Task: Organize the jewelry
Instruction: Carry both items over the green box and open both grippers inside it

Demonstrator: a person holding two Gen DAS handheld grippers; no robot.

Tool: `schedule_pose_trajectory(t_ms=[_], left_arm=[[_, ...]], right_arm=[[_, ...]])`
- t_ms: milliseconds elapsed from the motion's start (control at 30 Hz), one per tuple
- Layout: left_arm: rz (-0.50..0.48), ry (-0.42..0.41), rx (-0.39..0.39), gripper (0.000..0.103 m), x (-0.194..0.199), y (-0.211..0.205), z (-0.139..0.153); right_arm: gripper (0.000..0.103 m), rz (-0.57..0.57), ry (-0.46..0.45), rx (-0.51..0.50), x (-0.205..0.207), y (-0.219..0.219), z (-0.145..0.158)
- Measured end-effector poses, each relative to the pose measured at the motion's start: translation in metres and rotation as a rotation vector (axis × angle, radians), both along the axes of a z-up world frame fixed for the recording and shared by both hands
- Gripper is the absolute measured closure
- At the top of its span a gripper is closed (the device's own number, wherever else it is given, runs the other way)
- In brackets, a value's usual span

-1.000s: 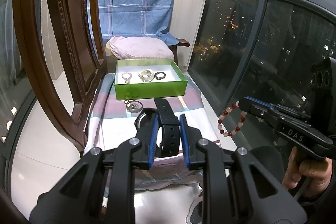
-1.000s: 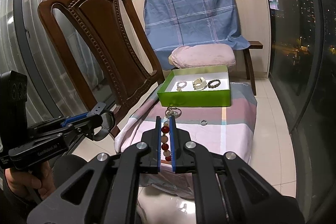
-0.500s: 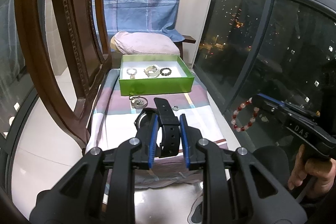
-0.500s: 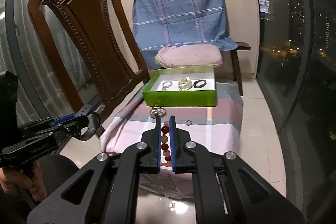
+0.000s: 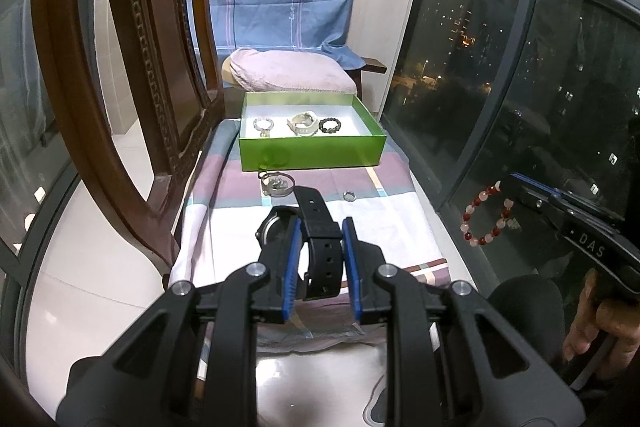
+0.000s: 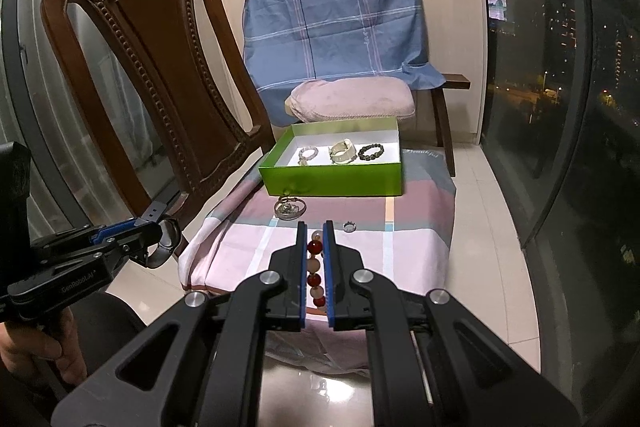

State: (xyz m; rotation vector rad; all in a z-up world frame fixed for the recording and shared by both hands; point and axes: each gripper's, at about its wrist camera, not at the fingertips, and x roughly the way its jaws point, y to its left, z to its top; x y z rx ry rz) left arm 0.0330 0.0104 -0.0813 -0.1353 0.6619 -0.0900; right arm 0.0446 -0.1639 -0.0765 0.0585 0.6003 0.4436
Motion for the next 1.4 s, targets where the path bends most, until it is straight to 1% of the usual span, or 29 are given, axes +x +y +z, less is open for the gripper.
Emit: schedule_pose_trajectory(t_ms=[100,200,333,433,467,533,567,633,667,733,767,833,900,933,1033,1067,1133,1267,1300,1333,1367,1400], left_arm=[[-0.003,0.015,-0.007,0.082,0.004,0.001,-0.003],[-0.010,0.019,-0.008,0.082,0.015,0.003,0.000],[-0.027,-0.014,-0.017,0.082,0.046,0.011,0.024],[-0.036,-0.040,-0.019,0.082,0.087,0.016,0.047],[-0.042,-0.043,-0.020,0.082,0.112,0.018,0.056],[-0.047,-0.036,-0.015,0.082,0.145,0.020,0.064],[-0.045,-0.034,-0.009,0.082,0.169,0.022,0.067],[-0.031,-0.015,-0.002,0.082,0.207,0.025,0.067],[-0.026,0.007,0.008,0.082,0.236,0.025,0.062],[-0.010,0.047,0.016,0.082,0.269,0.028,0.051],[0.001,0.086,0.014,0.082,0.291,0.030,0.038],[0.005,0.148,0.006,0.082,0.322,0.031,0.015],[0.028,0.220,0.021,0.082,0.352,0.032,-0.017],[0.028,0.242,0.024,0.082,0.361,0.032,-0.027],[0.028,0.324,0.036,0.082,0.390,0.032,-0.066],[0.029,0.340,0.039,0.082,0.395,0.031,-0.074],[0.031,0.369,0.039,0.082,0.405,0.031,-0.089],[0.026,0.402,0.053,0.081,0.409,0.027,-0.099],[0.019,0.417,0.068,0.072,0.411,0.026,-0.101],[0.006,0.428,0.080,0.059,0.411,0.024,-0.100],[-0.007,0.427,0.109,0.031,0.409,0.021,-0.095],[-0.009,0.404,0.137,0.023,0.405,0.020,-0.085]], right_arm=[[0.095,0.003,0.014,0.000,0.004,0.001,-0.004],[0.095,0.010,0.020,-0.001,0.014,0.002,-0.005],[0.095,0.025,-0.013,-0.007,0.044,0.003,0.011],[0.095,0.026,-0.053,-0.023,0.091,0.006,0.030],[0.095,0.028,-0.059,-0.026,0.105,0.007,0.035],[0.095,0.030,-0.060,-0.030,0.141,0.011,0.043],[0.095,0.030,-0.053,-0.035,0.163,0.015,0.046],[0.095,0.024,-0.040,-0.060,0.201,0.023,0.046],[0.095,0.013,-0.031,-0.069,0.223,0.027,0.043],[0.095,-0.003,-0.006,-0.101,0.261,0.038,0.034],[0.095,-0.014,0.005,-0.112,0.276,0.041,0.028],[0.095,-0.024,0.040,-0.135,0.305,0.050,0.013],[0.095,-0.033,0.090,-0.152,0.334,0.058,-0.009],[0.095,-0.036,0.117,-0.168,0.349,0.063,-0.023],[0.095,-0.054,0.165,-0.211,0.371,0.073,-0.054],[0.095,-0.059,0.187,-0.227,0.380,0.075,-0.066],[0.095,-0.066,0.213,-0.246,0.388,0.078,-0.082],[0.095,-0.088,0.243,-0.270,0.400,0.079,-0.102],[0.095,-0.093,0.244,-0.281,0.399,0.079,-0.104],[0.088,-0.102,0.243,-0.303,0.400,0.079,-0.106],[0.078,-0.112,0.240,-0.320,0.399,0.078,-0.104],[0.054,-0.126,0.235,-0.332,0.397,0.077,-0.100]])
